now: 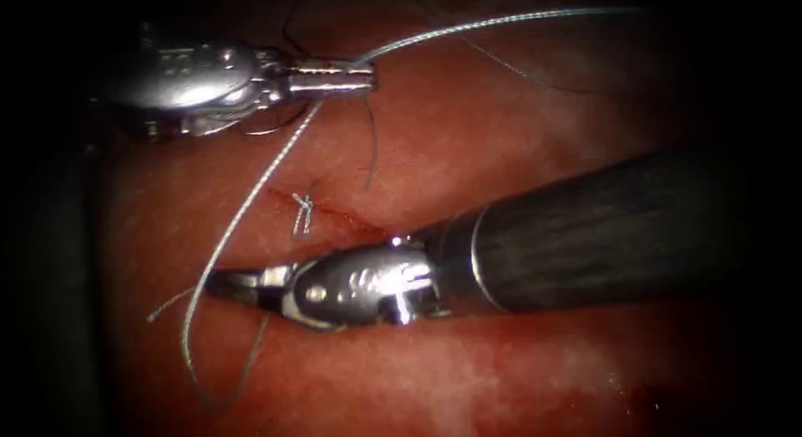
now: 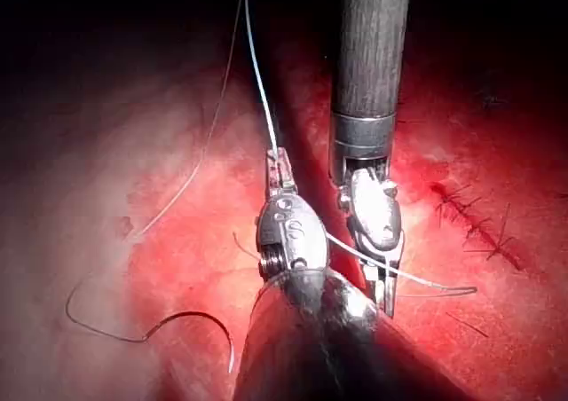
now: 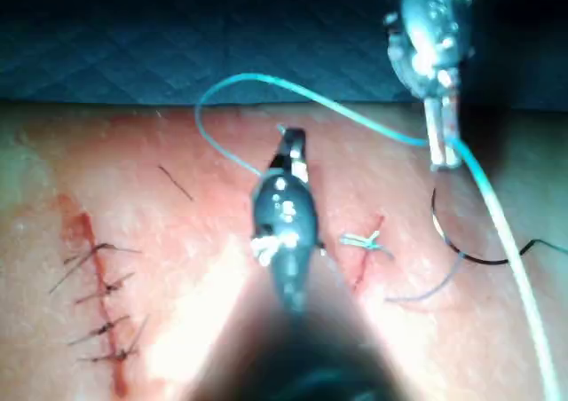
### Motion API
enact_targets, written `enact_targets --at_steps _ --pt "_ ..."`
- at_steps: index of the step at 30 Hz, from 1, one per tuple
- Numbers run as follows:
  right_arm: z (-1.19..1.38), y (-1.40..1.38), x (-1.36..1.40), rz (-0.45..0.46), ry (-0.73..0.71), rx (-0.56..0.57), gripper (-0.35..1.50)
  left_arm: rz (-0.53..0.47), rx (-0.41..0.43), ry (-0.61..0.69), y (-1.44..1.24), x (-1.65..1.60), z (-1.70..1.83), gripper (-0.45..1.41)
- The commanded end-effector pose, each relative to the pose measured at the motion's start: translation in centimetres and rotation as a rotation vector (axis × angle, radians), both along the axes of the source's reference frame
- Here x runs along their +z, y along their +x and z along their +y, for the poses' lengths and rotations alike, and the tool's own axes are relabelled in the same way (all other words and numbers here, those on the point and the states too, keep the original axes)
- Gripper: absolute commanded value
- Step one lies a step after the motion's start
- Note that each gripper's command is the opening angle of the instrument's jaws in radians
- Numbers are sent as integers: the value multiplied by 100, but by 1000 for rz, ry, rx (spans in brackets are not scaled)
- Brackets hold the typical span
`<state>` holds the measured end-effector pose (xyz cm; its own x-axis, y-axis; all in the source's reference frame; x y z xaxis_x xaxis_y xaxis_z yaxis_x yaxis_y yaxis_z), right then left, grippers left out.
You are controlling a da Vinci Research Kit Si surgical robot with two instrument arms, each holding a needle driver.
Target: Wound Closure
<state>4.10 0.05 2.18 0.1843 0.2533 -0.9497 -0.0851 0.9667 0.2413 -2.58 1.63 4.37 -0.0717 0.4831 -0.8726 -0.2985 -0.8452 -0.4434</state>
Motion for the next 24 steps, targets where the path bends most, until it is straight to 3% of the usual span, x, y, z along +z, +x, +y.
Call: enact_targets --at_steps 1,15,24 --pt "-13 8 4 11 6 4 -35 -3 -8 6 -5 9 -7 -45" --pt "-33 49 -13 100 34 -18 -35 -8 -65 -13 -20 49 29 -45" --pt "-31 47 -29 187 48 12 -35 -6 -66 -41 -12 87 35 -45"
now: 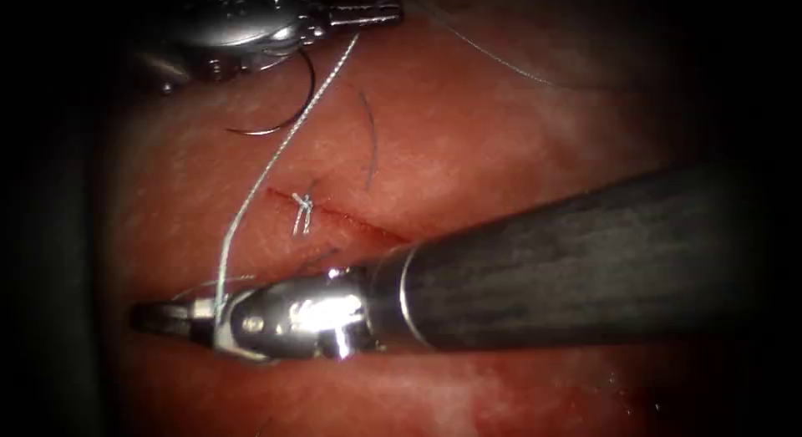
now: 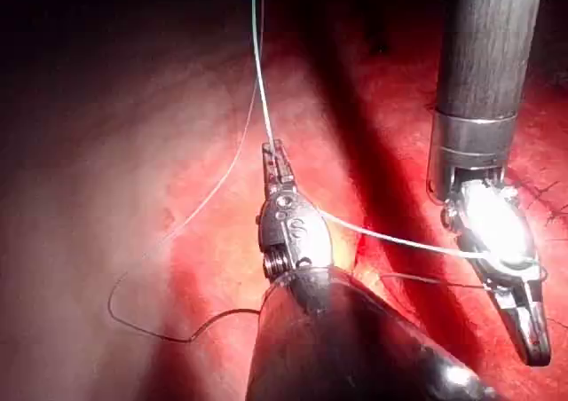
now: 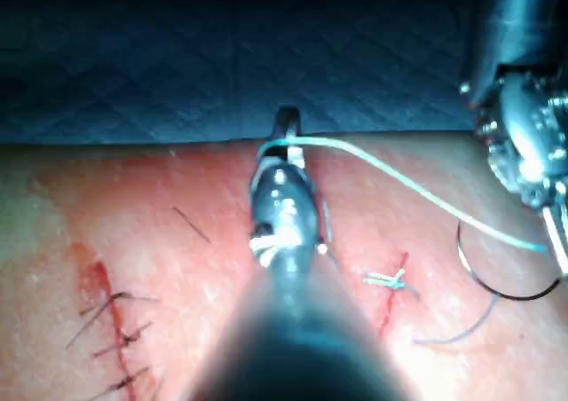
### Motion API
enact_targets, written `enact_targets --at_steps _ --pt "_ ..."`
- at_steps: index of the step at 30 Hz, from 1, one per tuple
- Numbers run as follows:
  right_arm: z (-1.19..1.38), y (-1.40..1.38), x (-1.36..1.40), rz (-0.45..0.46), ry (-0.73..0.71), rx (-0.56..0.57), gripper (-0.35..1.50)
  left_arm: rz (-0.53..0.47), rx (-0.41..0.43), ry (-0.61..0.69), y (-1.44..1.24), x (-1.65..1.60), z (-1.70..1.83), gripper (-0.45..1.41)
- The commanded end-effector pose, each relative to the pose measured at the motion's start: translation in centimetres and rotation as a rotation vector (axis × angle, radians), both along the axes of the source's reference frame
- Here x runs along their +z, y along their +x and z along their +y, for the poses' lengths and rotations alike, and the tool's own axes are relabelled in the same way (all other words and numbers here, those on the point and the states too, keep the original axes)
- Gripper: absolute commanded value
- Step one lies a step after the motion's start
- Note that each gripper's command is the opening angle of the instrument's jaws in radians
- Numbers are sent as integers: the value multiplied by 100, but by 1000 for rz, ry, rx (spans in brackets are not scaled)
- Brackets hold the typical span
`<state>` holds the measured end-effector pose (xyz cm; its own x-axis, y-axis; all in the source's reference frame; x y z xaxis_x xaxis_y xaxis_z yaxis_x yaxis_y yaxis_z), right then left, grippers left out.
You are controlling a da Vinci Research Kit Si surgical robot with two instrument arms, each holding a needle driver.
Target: Wound Closure
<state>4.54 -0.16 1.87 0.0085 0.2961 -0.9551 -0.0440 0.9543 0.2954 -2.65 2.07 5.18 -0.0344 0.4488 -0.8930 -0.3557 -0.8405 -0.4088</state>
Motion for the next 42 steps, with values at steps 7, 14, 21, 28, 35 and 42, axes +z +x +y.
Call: enact_targets --at_steps 7,14,21,28,35,42 --pt "-4 0 -9 74 25 29 -21 -16 -14 -19 1 49 -13 -45" --pt "16 -25 -25 134 58 131 59 -24 -11 -35 10 81 -23 -45" --pt "33 -52 -29 111 97 208 91 -30 -2 -52 13 87 -38 -45" --pt "47 -84 -23 62 111 293 94 -46 8 -73 24 90 -64 -45" --pt "55 -101 -11 31 155 349 93 -64 16 -85 42 90 -77 -45" --pt "60 -117 0 -18 191 449 89 -68 18 -94 46 84 -101 -45"
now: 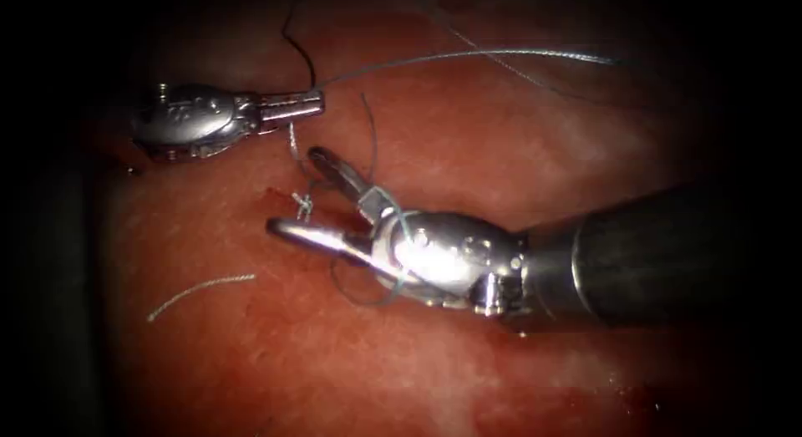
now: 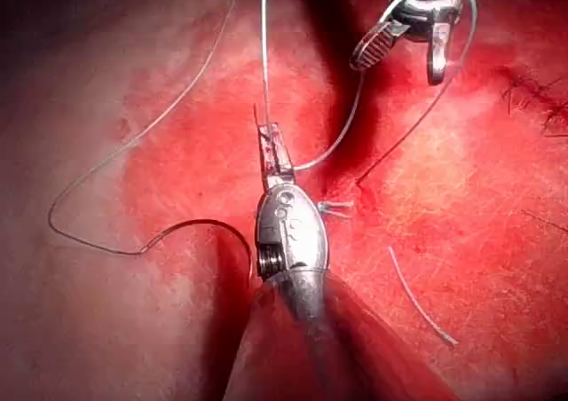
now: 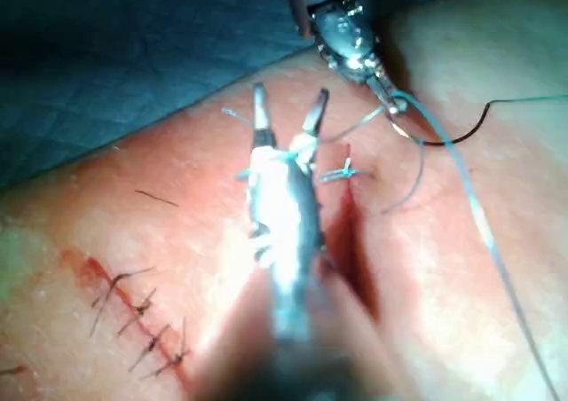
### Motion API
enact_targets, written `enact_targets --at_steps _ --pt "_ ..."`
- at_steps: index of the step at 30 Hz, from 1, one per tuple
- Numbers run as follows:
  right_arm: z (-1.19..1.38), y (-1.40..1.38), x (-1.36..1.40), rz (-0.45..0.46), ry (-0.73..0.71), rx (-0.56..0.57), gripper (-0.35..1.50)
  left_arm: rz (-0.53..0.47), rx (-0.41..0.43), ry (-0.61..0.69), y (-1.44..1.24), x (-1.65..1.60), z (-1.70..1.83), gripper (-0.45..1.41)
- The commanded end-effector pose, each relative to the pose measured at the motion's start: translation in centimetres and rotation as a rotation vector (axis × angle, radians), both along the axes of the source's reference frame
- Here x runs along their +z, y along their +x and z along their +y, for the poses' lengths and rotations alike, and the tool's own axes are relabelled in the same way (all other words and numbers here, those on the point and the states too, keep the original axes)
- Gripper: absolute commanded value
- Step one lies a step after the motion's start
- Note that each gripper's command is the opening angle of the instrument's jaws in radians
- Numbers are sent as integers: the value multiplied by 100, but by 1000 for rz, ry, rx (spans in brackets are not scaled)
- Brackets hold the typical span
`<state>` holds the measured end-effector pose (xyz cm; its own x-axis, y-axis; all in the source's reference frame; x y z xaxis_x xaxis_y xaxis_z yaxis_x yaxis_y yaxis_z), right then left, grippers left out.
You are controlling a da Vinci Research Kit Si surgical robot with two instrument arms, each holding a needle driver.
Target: Wound Closure
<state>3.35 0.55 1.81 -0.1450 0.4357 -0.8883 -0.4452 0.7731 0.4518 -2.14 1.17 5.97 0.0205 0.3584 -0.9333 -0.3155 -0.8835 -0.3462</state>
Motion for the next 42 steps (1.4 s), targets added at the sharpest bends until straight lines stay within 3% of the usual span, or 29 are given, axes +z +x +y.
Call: enact_targets --at_steps 1,8,12,20,27,35,42 --pt "-10 -1 9 -7 13 9 88 -1 2 4 -5 3 -14 -45" --pt "-7 -18 31 -28 61 54 79 -43 -15 -4 -2 -19 -37 -45" --pt "-9 -21 54 -83 99 51 76 -62 3 -3 -1 -35 -61 -45" --pt "-6 -22 75 -142 107 45 67 -75 20 -4 3 -63 -97 -45" --pt "-15 0 94 -194 115 -25 66 -85 33 7 5 -99 -120 -45" --pt "-37 38 116 -222 113 -133 64 -125 52 39 -17 -157 -118 -45" --pt "-43 44 116 -202 114 -200 103 -144 73 39 -46 -185 -96 -45"
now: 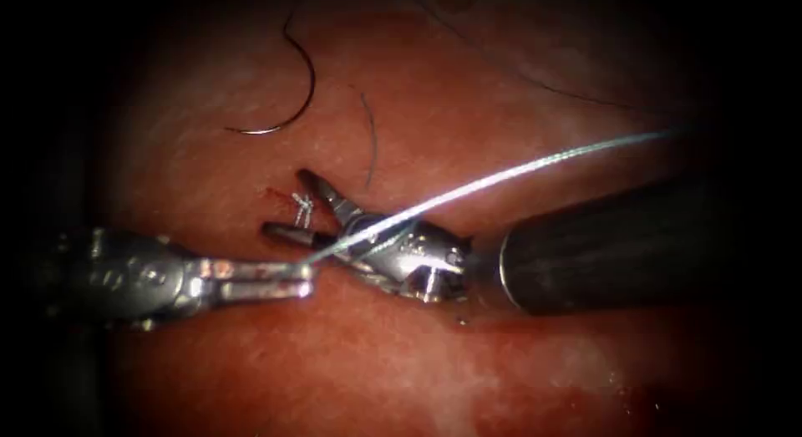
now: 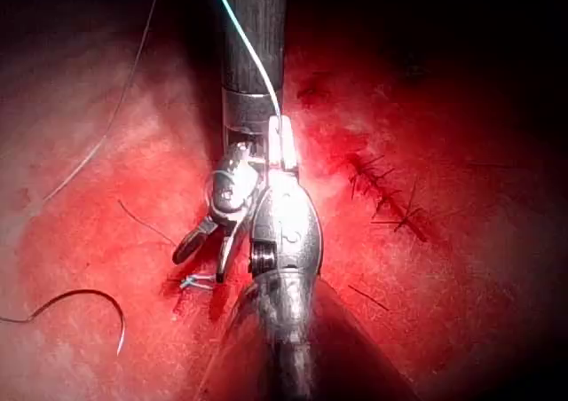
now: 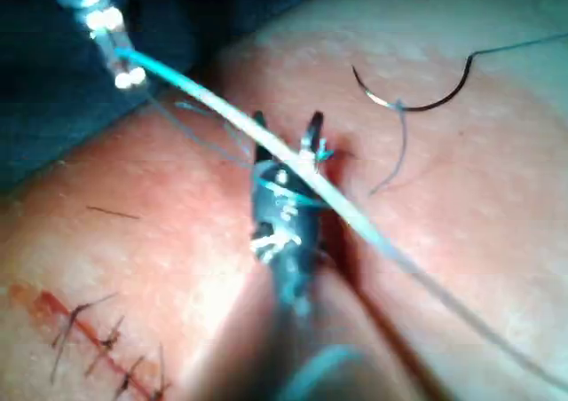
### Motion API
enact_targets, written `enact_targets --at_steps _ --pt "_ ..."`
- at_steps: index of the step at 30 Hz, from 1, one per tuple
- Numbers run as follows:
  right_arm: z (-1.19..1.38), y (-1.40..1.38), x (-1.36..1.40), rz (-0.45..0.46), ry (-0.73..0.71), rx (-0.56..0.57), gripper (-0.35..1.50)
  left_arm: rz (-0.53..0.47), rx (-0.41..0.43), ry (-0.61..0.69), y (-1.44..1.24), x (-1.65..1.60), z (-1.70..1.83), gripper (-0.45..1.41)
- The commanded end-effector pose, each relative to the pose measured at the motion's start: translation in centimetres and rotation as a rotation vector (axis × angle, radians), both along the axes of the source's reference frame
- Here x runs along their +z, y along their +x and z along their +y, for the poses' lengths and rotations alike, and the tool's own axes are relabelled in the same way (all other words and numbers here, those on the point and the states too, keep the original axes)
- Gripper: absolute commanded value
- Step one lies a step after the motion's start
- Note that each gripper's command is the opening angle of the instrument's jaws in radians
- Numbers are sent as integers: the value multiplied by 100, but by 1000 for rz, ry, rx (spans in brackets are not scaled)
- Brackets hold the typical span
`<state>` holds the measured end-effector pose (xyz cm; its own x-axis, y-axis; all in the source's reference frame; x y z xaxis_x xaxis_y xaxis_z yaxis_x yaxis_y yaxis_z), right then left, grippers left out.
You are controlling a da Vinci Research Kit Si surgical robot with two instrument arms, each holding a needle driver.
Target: Wound Closure
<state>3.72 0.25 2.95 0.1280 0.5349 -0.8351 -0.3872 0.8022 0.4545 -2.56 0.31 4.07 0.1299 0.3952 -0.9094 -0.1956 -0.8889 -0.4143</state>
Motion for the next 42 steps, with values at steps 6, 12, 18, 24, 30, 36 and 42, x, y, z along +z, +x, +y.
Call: enact_targets --at_steps 6,12,18,24,30,36,42 --pt "-25 14 -7 78 -5 -103 111 2 65 17 -27 43 43 -45" --pt "-34 23 -15 138 -15 -177 111 9 102 25 -27 84 74 -45" --pt "-47 35 -30 207 -25 -256 109 3 132 52 -29 125 90 -45" --pt "-46 35 -43 265 -35 -265 108 6 149 57 -24 159 94 -45" --pt "-39 16 -49 355 -56 -209 101 11 159 53 -12 206 87 -45" --pt "-33 -1 -42 405 -57 -133 96 14 157 48 8 237 72 -45" --pt "-28 -9 -32 384 -30 -74 93 1 138 47 23 240 57 -45"
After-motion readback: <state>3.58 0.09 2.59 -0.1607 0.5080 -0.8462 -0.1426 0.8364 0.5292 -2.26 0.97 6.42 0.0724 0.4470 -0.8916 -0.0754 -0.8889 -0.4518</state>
